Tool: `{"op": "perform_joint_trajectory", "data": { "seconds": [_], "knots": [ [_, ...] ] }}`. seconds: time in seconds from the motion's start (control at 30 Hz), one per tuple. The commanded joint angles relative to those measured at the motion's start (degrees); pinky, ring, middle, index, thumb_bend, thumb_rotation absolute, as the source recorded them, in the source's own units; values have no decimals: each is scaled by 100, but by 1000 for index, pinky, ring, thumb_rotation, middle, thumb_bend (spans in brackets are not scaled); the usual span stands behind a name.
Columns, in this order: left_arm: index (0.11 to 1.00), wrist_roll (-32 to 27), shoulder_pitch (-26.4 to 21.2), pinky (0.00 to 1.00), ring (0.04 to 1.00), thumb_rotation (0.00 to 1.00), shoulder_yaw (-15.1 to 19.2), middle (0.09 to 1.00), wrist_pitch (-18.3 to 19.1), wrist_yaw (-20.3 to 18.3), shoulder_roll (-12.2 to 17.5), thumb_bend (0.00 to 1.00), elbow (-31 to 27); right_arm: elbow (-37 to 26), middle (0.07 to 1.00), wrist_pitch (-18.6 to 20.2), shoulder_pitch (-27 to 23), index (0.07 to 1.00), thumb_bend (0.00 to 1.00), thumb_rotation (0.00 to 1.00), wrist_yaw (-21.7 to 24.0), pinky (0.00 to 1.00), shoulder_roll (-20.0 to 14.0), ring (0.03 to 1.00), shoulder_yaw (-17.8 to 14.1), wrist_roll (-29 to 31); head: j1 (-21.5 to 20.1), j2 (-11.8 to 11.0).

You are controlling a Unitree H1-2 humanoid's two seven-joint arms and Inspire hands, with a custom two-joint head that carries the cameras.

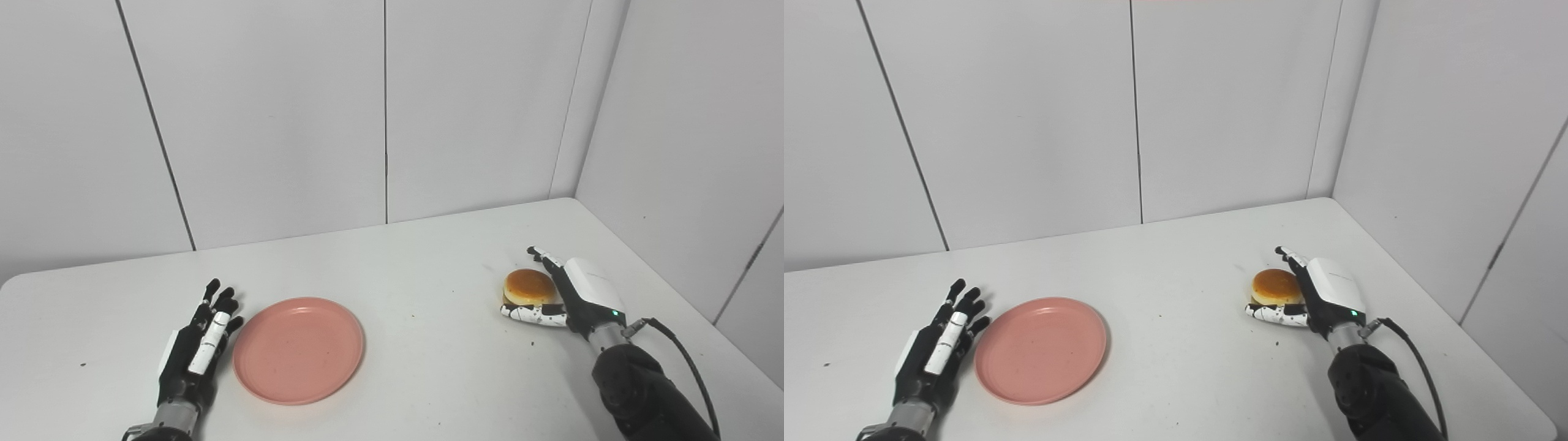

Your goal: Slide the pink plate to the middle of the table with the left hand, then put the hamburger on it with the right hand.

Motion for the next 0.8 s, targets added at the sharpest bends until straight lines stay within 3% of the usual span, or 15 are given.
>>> {"op": "perform_joint_trajectory", "data": {
  "seconds": [0.0,0.77],
  "knots": [
    [966,6,13,894,947,675,-59,953,202,-35,17,751,0,-76,853,-59,-273,867,1000,581,-71,725,-100,841,-31,42,3,10],
    [953,-22,88,889,948,669,-46,951,279,-40,-24,761,-61,93,838,-132,-294,849,1000,493,-147,682,-104,790,-6,224,31,66]
  ]
}}
